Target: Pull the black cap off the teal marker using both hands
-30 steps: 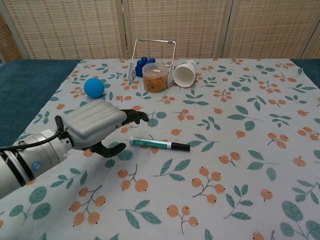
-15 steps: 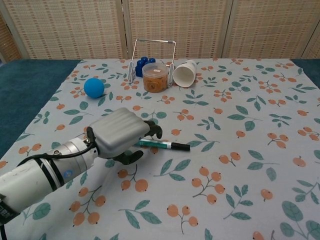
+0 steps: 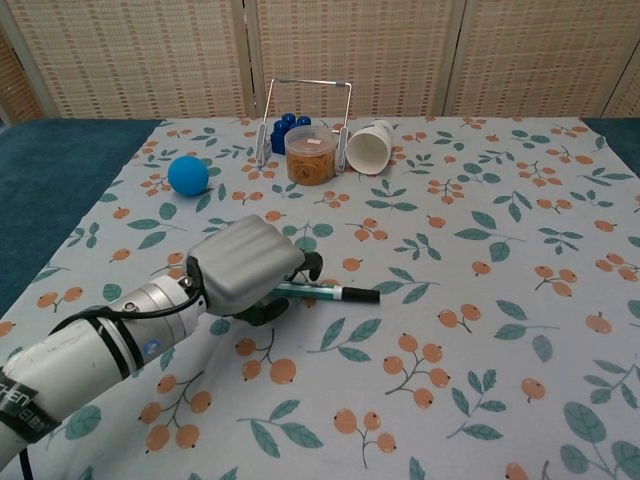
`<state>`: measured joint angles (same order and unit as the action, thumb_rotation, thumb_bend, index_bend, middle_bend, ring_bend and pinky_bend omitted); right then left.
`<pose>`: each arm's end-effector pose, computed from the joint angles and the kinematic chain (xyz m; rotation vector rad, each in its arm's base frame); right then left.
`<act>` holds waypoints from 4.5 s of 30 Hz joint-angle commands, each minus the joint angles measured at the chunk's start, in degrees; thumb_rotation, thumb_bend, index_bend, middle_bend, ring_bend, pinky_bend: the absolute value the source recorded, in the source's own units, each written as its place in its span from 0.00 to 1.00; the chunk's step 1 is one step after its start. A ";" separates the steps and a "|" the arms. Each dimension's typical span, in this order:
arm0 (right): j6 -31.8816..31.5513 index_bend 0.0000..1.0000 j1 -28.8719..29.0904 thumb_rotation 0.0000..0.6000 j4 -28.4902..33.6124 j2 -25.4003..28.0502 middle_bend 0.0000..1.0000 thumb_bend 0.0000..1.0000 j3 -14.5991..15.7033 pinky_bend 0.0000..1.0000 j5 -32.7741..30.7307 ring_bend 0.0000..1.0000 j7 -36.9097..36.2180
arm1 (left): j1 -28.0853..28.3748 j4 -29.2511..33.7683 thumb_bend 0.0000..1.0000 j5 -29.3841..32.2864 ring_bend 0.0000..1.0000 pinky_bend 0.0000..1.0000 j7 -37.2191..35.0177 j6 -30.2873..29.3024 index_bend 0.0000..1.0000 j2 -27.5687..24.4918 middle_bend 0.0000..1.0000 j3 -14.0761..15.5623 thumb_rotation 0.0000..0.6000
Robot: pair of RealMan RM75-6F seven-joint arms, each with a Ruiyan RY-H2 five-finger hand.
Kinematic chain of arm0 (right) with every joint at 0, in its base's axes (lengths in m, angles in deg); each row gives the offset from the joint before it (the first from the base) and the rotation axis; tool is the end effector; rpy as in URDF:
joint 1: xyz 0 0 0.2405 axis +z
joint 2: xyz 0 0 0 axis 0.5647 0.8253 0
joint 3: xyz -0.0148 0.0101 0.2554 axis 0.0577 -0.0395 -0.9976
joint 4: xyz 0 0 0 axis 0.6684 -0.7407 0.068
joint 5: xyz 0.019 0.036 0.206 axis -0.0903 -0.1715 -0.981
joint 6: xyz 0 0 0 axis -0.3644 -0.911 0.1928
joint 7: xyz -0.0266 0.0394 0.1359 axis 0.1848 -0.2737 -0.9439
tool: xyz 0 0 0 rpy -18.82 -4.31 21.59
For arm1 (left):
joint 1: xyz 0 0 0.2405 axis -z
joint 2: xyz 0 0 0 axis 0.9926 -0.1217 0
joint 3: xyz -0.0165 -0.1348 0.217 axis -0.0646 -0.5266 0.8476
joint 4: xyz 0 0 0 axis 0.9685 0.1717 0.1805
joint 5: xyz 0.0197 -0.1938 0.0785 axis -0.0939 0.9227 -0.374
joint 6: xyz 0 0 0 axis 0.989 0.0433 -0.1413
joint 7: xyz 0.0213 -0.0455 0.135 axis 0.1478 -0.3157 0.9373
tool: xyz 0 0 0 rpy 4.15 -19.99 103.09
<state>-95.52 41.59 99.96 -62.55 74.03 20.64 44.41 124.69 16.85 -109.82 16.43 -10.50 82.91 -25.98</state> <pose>-0.3241 -0.1927 0.1375 1.4717 -0.9176 0.7863 -0.1203 0.3050 -0.1322 -2.0957 -0.2964 -0.8950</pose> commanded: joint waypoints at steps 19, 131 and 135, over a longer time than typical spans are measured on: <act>-0.82 0.00 0.07 1.00 0.36 -1.01 0.00 0.21 0.77 0.00 2.11 0.00 -0.35 | -0.79 -1.18 0.44 -0.56 0.86 1.00 0.19 -5.63 0.72 0.16 0.80 1.29 1.00; 8.83 0.52 19.68 1.00 -4.88 -40.78 0.03 0.23 -3.91 0.00 -1.36 0.00 14.99 | -5.65 28.59 0.54 -2.62 0.89 1.00 18.73 -8.04 0.90 -12.55 0.99 3.27 1.00; 8.66 0.56 19.67 1.00 -4.89 -40.90 0.03 0.25 -4.10 0.00 -1.60 0.00 15.11 | -5.67 28.66 0.54 -2.58 0.89 1.00 18.85 -7.93 0.90 -12.48 0.99 3.28 1.00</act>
<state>-86.80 61.26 95.08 -103.43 69.97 19.05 59.51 119.02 45.50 -112.40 35.28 -18.43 70.42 -22.71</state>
